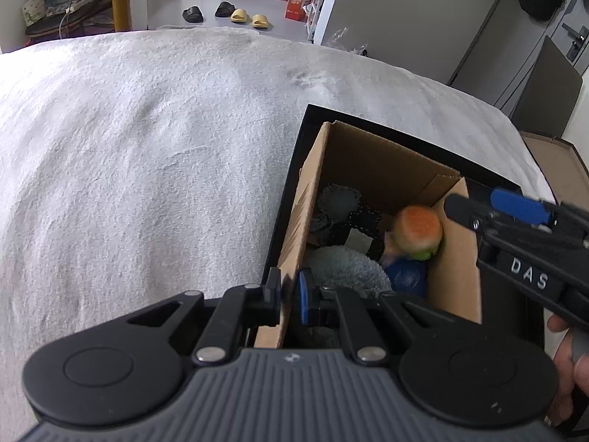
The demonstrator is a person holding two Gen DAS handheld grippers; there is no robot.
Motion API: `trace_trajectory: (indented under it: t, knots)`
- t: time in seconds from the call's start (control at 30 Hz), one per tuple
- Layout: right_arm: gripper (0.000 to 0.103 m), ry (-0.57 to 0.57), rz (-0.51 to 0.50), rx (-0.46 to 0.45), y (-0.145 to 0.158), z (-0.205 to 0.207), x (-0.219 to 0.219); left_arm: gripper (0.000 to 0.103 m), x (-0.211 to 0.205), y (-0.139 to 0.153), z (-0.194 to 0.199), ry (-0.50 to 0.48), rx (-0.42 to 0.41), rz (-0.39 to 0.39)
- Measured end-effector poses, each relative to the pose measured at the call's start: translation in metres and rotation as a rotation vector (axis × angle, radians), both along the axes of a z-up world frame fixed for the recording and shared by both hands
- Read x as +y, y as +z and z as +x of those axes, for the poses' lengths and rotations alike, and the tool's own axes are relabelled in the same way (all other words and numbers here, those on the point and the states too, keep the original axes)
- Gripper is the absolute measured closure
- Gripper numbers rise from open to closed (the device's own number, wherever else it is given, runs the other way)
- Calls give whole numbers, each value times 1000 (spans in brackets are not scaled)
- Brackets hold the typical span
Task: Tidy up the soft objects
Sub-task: 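Lower the burger into the box and open the right tool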
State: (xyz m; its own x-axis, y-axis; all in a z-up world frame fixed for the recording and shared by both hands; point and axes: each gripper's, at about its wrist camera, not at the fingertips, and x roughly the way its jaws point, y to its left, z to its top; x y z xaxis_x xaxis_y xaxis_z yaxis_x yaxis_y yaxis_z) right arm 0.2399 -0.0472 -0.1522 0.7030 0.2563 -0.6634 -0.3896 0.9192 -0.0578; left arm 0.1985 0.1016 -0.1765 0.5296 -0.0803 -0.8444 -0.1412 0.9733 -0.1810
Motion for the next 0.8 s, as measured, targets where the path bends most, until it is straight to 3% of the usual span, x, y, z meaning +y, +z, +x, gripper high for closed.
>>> trace_trajectory:
  t: [0.33,0.8]
  knots:
    - [48,-51,16,39,-10,-12,-29,92,-4,4,1,6,11,27]
    - [48,-109,57,45,-11,-10,-75,86,-24,21,8,12,5,135]
